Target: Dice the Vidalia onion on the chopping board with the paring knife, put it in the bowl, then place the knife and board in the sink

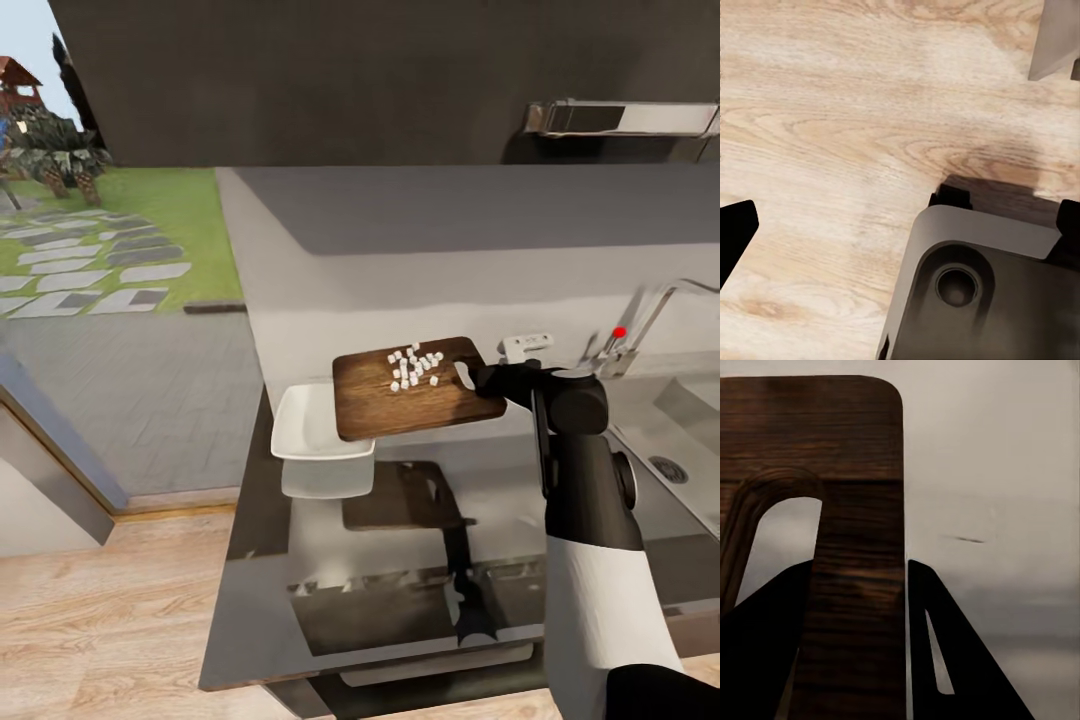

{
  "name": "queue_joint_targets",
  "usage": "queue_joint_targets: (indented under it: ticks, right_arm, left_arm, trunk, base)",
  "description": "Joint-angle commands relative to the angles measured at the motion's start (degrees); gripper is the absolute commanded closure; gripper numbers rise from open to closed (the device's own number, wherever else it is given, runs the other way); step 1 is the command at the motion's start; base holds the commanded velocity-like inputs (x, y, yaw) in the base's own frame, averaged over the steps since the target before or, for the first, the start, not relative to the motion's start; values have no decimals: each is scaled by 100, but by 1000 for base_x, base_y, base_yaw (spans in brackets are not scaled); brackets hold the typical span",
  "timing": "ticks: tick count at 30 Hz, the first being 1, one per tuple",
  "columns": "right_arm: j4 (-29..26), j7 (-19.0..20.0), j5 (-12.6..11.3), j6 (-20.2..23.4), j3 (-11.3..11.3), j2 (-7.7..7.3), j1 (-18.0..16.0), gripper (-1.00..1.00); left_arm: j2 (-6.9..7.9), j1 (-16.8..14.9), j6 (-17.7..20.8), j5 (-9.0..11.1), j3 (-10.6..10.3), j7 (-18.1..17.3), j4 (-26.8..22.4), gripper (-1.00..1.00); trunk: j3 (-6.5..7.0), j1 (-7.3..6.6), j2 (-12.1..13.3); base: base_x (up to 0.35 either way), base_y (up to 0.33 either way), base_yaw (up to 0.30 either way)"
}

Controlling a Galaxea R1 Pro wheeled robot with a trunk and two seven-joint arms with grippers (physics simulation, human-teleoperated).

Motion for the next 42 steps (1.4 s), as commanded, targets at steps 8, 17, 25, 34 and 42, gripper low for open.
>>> queue_joint_targets:
  ticks: [8, 17, 25, 34, 42]
  right_arm:
    - [14, -903, 52, 11, 407, 485, -7, 100]
    - [57, -981, 49, 11, 474, 512, -12, 100]
    - [58, -1091, 57, 11, 475, 510, -12, 100]
    - [64, -1349, 55, 11, 577, 512, -14, 100]
    - [105, -1548, 54, 11, 705, 512, -14, 100]
  left_arm:
    - [1, -3, -11, 39, -48, 21, 1, -100]
    - [1, -3, -12, 39, -47, 21, 1, -100]
    - [1, -3, -11, 39, -48, 21, 1, -100]
    - [1, -3, -11, 39, -47, 21, 1, -100]
    - [1, -3, -9, 39, -47, 21, 1, -100]
  trunk:
    - [138, -176, 318]
    - [300, -373, 679]
    - [443, -549, 1000]
    - [605, -747, 1361]
    - [749, -922, 1682]
  base:
    - [0, 0, 0]
    - [0, 0, 0]
    - [0, 0, 0]
    - [0, 0, 0]
    - [0, 0, 0]
